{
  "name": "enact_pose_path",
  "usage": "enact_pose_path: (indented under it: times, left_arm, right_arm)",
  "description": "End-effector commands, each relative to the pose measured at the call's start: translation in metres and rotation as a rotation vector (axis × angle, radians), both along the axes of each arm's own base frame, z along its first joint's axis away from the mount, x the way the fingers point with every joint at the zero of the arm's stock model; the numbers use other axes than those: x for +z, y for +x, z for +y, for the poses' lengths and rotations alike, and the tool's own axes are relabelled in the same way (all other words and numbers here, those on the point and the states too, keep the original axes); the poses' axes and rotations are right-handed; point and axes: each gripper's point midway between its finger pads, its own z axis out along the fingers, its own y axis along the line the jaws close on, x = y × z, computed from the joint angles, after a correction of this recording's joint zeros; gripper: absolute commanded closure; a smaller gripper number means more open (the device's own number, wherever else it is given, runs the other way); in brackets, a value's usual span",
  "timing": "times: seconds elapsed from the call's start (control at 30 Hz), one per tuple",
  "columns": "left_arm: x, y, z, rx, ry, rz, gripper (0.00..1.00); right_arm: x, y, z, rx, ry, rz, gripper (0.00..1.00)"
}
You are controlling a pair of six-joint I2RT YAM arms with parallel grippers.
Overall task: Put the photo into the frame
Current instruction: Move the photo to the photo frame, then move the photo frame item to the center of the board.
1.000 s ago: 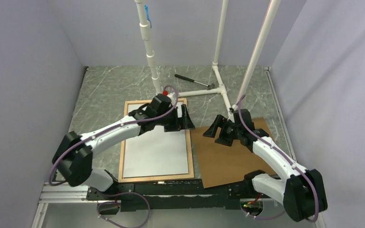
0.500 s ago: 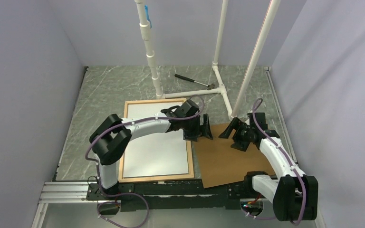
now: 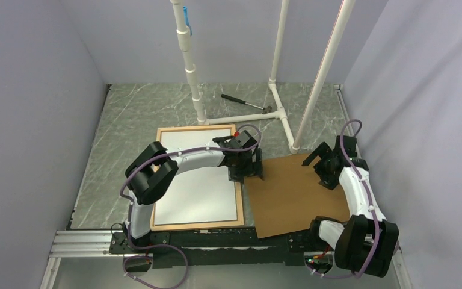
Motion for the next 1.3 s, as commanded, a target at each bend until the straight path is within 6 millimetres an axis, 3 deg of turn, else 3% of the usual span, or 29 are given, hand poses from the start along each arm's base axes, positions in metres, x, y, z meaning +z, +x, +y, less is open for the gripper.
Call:
enact_pose_path:
  times: [0.0, 0.27, 0.6, 0.87, 1.07, 1.27]
  left_arm:
    - [-0.020, -0.001, 0.001, 0.007, 0.051, 0.025, 0.09]
    - [-0.033, -0.003, -0.001, 0.009, 0.059, 0.052, 0.08]
    - [-0.024, -0.004, -0.013, 0.031, -0.071, 0.042, 0.08]
    - [-0.029, -0.006, -0.016, 0.014, -0.077, 0.058, 0.08]
    - [-0.019, -0.003, -0.022, 0.012, -0.145, 0.027, 0.09]
    - [-0.010, -0.002, -0.023, 0.022, -0.208, -0.003, 0.10]
  right_arm:
    - [0.005, 0.001, -0.038, -0.128, -0.108, 0.029, 0.01]
    - [0.001, -0.004, -0.078, -0.324, -0.181, 0.055, 0.01]
    - [0.016, -0.002, -0.127, -0.540, -0.319, 0.013, 0.01]
    - [0.024, 0.004, -0.151, -0.630, -0.387, 0.009, 0.01]
    - [0.009, -0.012, -0.170, -0.709, -0.462, 0.042, 0.01]
    - [-0.019, -0.024, -0.184, -0.756, -0.386, 0.071, 0.01]
